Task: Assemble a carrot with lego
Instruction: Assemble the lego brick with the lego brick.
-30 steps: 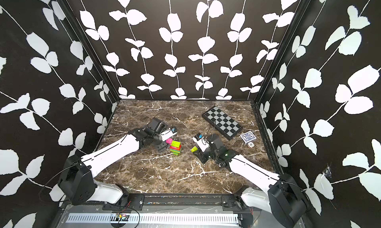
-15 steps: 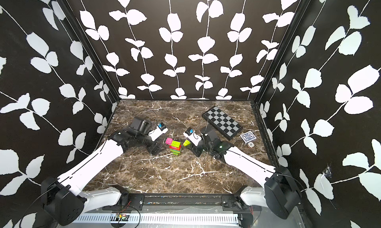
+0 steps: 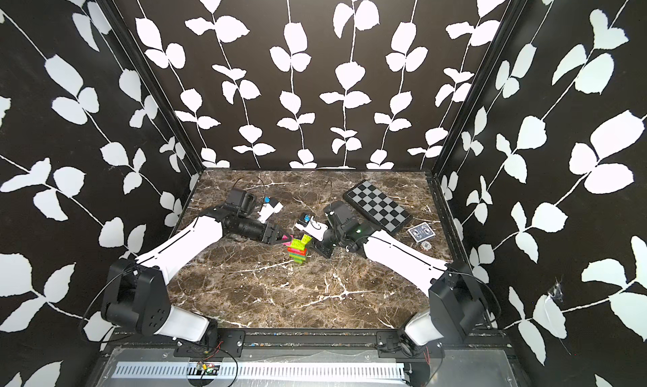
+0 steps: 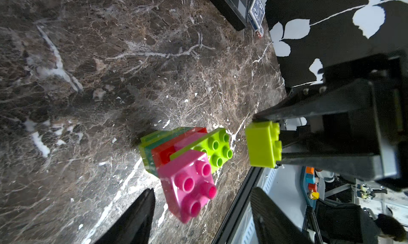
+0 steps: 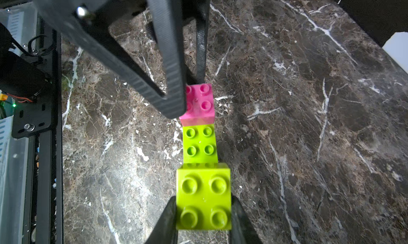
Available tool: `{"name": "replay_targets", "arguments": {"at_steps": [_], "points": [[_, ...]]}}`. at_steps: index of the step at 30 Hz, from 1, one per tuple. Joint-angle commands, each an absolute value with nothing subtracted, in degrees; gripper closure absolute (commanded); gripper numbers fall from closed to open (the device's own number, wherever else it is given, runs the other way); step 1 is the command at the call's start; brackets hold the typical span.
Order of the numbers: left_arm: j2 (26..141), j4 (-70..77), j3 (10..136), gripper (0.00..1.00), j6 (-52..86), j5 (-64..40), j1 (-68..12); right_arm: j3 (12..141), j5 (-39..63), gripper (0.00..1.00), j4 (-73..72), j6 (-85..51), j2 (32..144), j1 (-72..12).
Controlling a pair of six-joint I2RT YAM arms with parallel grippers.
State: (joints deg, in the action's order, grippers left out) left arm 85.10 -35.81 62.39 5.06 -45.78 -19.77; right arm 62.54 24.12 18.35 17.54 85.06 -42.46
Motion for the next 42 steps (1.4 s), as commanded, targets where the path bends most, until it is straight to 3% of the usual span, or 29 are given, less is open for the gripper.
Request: {"name": "replay_targets", "arguments": {"at_steps": [1, 11, 42], "points": [[85.9, -35.3, 64.0, 0.30, 6.6, -48.5, -19.2, 66.0, 25.5, 0.83, 21.2, 19.8, 85.9, -43.0], [88.4, -35.7, 64.6, 0.40, 6.9, -48.9, -18.6, 68.8, 25.2, 0.84, 25.5, 21.3, 87.7, -43.4], [89.3, -36.6, 64.5, 0.44, 6.6, -48.4, -18.3, 74.5, 22.5, 0.91, 31.5, 23.6, 93.3, -43.9]]}}
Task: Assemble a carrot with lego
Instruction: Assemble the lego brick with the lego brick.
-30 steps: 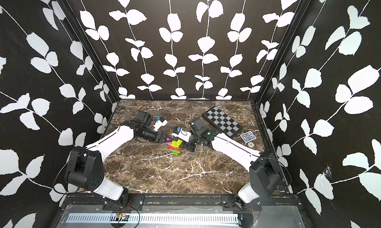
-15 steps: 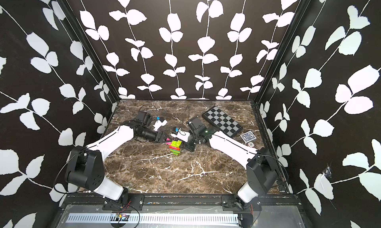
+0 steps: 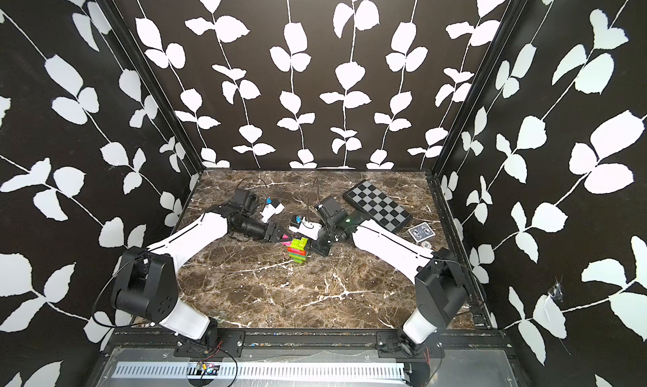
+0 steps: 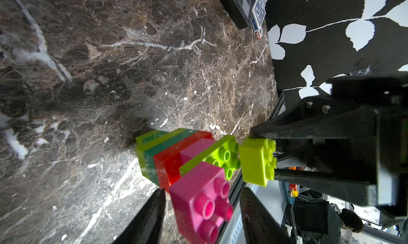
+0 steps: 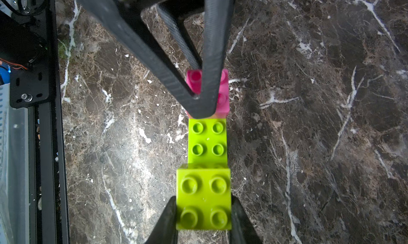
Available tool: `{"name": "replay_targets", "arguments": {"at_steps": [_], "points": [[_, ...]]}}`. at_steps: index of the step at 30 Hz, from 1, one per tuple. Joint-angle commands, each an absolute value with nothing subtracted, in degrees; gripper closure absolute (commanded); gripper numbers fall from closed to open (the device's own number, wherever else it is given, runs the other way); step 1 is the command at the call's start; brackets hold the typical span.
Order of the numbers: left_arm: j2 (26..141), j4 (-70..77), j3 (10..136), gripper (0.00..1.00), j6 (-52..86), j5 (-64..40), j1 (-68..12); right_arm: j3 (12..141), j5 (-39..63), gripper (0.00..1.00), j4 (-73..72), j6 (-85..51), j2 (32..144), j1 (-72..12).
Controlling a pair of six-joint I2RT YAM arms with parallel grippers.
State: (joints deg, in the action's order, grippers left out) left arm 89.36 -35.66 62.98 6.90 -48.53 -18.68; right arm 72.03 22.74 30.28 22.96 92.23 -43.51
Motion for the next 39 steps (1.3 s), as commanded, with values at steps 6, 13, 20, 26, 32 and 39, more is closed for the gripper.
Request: {"name": "replay_targets", "arguments": {"at_steps": [6, 13, 20, 26, 32, 39], "points": [[89.3, -36.6, 64.5, 0.44, 6.5, -48.4, -18.4, 74.8, 21.6, 0.92, 32.3, 23.6, 93.9, -43.9], [89.4, -36.6, 64.4, 0.44, 6.5, -47.8, -18.3, 74.8, 21.2, 0.93, 33.3, 23.7, 93.4, -43.9], [89.4, -36.7, 64.3, 0.44, 6.3, -47.6, -18.4, 74.7, 22.0, 0.94, 33.6, 23.7, 93.0, -43.9], [89.4, -36.9, 64.3, 0.44, 6.3, -47.7, -18.3, 74.8, 21.2, 0.95, 35.3, 23.7, 93.2, -43.9], [89.2, -36.8, 64.3, 0.45, 6.4, -47.5, -18.4, 78.1, 20.0, 0.97, 38.0, 23.3, 94.8, -44.1], [88.9, -36.8, 64.2, 0.45, 6.5, -47.3, -18.4, 79.8, 19.5, 0.98, 40.5, 23.3, 96.1, -44.7]]}}
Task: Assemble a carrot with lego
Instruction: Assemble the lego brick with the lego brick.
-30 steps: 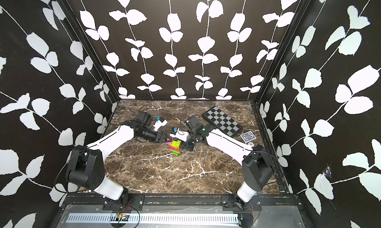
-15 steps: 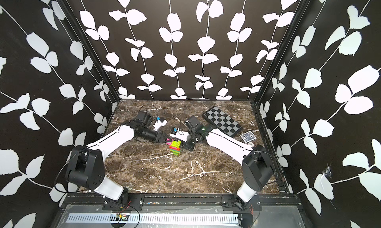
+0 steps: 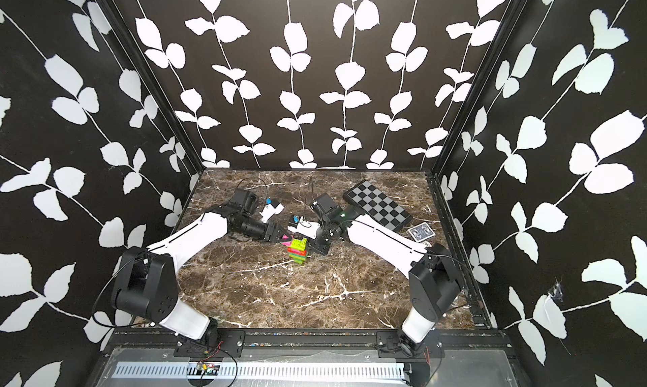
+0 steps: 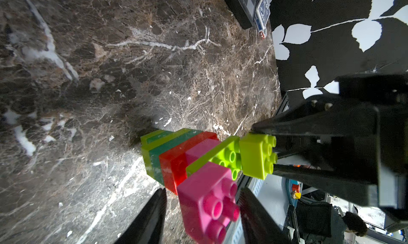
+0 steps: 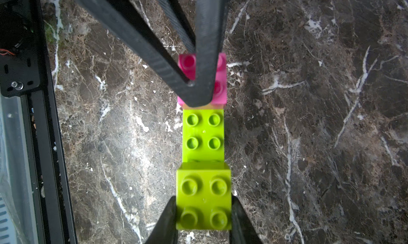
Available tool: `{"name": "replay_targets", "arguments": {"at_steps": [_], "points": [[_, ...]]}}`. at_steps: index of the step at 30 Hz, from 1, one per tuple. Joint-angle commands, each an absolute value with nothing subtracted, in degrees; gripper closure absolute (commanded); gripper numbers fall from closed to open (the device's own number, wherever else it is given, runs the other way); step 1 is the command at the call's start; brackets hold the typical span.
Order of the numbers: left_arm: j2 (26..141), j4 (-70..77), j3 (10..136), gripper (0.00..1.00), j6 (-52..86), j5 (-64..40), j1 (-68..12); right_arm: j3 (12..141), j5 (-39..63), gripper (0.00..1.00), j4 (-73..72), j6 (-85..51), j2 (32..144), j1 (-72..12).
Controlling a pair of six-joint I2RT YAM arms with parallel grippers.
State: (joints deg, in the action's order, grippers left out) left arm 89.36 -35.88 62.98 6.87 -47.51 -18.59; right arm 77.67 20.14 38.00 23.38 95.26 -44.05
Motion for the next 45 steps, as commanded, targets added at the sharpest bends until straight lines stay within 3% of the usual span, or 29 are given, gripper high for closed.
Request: {"name": "replay_targets", "arguments": {"at_steps": [1, 45], "points": [[88.9, -36.8, 64.1, 0.45, 6.6, -47.3, -18.4, 80.1, 19.5, 0.98, 40.7, 23.2, 96.3, -44.7], [87.1, -35.4, 62.0, 0.45, 8.3, -46.8, -18.4, 89.0, 14.7, 0.99, 50.5, 19.0, 104.1, -45.7]]}}
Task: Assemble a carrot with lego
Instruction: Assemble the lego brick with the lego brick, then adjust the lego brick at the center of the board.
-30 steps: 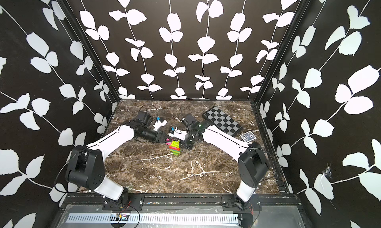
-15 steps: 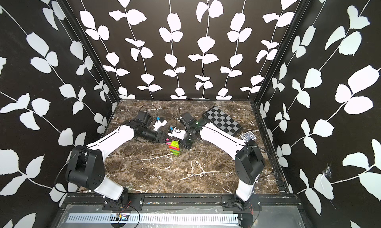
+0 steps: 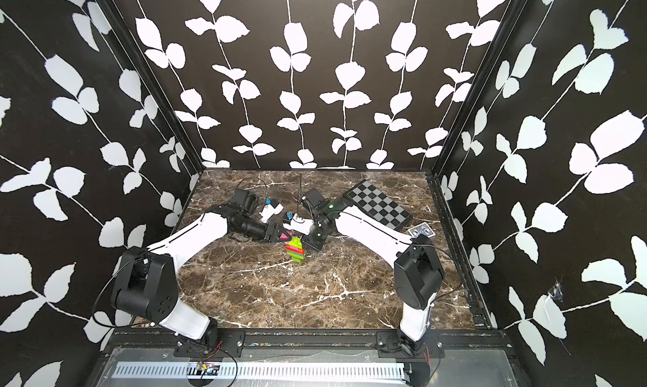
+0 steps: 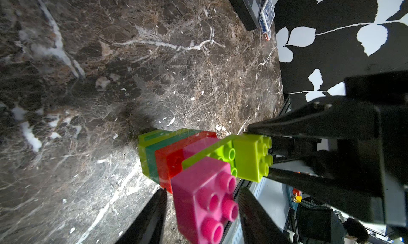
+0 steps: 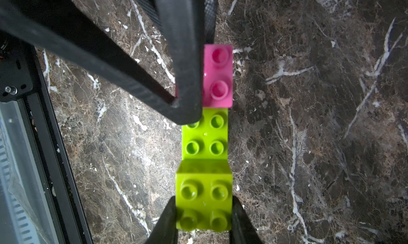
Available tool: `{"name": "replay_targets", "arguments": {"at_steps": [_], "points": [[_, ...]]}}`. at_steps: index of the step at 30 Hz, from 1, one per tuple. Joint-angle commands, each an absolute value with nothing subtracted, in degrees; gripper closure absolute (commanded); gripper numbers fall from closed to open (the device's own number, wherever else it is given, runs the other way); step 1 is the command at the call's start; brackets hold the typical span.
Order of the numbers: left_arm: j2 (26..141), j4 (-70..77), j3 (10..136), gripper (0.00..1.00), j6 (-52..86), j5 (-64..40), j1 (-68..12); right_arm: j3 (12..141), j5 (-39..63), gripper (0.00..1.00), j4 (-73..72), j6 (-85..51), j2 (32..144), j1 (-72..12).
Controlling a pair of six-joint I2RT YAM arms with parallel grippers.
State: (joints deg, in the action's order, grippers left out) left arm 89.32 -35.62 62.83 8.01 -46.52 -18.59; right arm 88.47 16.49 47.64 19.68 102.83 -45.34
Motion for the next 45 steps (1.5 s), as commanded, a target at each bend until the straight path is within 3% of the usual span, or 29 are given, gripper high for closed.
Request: {"name": "replay_targets", "arguments": {"at_steps": [1, 8, 19, 27, 37, 45], "points": [[87.0, -35.3, 62.1, 0.45, 8.4, -46.9, -18.4, 88.9, 15.0, 0.96, 50.4, 19.0, 103.8, -45.8], [86.2, -35.3, 62.2, 0.44, 8.4, -47.0, -18.4, 87.9, 16.3, 0.75, 47.6, 18.7, 101.0, -45.8], [85.8, -35.6, 62.3, 0.44, 8.1, -46.9, -18.4, 86.1, 17.7, 0.57, 44.5, 17.6, 99.0, -45.8], [85.4, -35.7, 62.3, 0.44, 8.0, -47.1, -18.4, 85.2, 17.9, 0.50, 43.7, 17.2, 98.6, -45.7], [84.0, -36.1, 63.1, 0.43, 8.0, -46.2, -18.4, 81.4, 24.4, 0.21, 35.3, 14.7, 94.4, -43.6], [79.9, -34.5, 63.8, 0.42, 10.4, -41.2, -15.0, 76.4, 24.3, 0.11, 25.7, 21.0, 95.0, -43.8]]}}
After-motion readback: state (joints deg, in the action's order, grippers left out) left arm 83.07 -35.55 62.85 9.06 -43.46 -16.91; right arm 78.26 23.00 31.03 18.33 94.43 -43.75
